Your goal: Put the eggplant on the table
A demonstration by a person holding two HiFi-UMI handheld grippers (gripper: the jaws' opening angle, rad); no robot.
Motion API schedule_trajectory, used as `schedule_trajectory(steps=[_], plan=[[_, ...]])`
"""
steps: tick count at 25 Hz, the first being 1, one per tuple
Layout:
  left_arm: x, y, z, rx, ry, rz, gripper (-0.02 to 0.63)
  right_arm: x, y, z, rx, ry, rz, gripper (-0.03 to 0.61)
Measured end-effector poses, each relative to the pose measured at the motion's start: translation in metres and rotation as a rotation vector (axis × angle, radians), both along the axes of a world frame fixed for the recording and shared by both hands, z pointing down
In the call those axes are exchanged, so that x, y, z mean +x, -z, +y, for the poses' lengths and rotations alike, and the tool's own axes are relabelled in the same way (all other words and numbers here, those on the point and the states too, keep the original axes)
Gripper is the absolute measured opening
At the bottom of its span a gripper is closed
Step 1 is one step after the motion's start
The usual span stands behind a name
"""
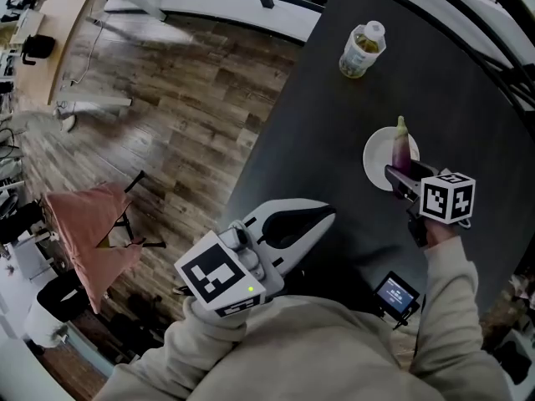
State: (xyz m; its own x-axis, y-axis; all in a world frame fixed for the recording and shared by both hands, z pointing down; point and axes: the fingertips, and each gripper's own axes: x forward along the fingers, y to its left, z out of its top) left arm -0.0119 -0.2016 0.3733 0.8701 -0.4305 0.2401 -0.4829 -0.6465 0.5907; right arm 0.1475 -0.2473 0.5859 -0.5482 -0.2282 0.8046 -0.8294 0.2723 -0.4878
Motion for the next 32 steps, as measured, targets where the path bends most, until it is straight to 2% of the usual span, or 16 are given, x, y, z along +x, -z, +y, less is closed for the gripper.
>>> schedule_trajectory(steps=[6, 16, 23, 32], plan=[[-0.007, 0.001, 0.002, 0.002, 0.006, 0.004, 0.005, 0.008, -0.015, 0.004, -0.01, 0.041, 0.105, 0.247], [-0.011, 0.0, 0.007, -0.004, 0.012, 0.002, 0.005, 0.011, -0.03, 0.012, -0.032, 0.119, 0.192, 0.247], [-0.011, -0.003, 0.011, -0.006, 0.012, 0.0, 0.005, 0.012, -0.036, 0.019, -0.047, 0.141, 0.209, 0.252], [-0.013, 0.001, 0.01, 0.002, 0.007, 0.002, 0.005, 0.015, -0.031, 0.018, -0.031, 0.111, 0.208, 0.279]])
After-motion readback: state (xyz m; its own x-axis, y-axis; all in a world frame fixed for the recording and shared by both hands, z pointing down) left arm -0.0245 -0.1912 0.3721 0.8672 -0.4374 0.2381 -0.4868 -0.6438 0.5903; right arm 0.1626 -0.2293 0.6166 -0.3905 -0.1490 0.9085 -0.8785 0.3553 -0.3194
